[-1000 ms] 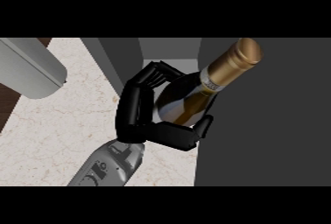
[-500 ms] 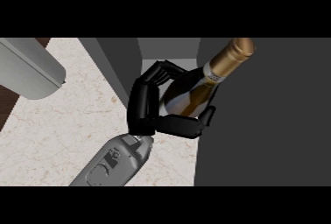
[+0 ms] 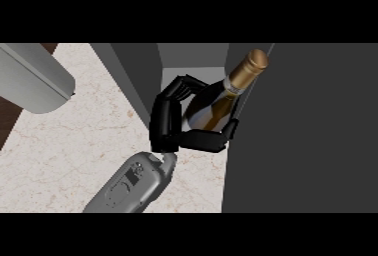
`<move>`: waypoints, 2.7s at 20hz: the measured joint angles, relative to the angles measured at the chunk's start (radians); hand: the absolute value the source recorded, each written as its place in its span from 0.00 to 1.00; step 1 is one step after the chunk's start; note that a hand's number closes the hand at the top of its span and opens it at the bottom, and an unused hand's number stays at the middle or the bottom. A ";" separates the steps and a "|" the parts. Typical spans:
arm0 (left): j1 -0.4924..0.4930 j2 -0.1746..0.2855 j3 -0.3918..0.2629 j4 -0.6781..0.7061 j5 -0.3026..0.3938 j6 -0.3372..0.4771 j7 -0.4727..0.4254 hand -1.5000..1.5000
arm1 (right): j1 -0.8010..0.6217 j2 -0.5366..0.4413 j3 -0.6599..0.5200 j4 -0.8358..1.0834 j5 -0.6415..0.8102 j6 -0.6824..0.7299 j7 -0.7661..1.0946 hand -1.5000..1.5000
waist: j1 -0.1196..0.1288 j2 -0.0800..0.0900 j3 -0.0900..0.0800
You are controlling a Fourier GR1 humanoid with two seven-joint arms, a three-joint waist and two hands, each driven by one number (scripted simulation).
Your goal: Pick up the wine, place it into the cabinet and close the cabinet
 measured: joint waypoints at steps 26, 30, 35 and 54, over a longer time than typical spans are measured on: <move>-0.072 0.002 0.146 0.351 0.056 -0.096 -0.243 1.00 | 0.031 0.022 0.024 0.019 -0.005 0.004 -0.046 0.00 | 0.002 0.000 0.000; -0.133 0.004 0.186 0.427 0.080 -0.133 -0.240 1.00 | 0.013 0.024 0.041 0.018 -0.004 -0.011 -0.026 0.00 | -0.001 0.001 0.000; -0.215 0.003 0.223 0.554 0.107 -0.158 -0.257 1.00 | 0.025 0.025 0.056 0.016 -0.001 -0.015 -0.024 0.00 | -0.007 0.002 0.000; -0.471 0.005 0.376 0.951 0.117 -0.172 -0.478 1.00 | 0.053 0.027 0.040 0.027 -0.013 0.021 -0.074 0.00 | -0.025 0.008 0.000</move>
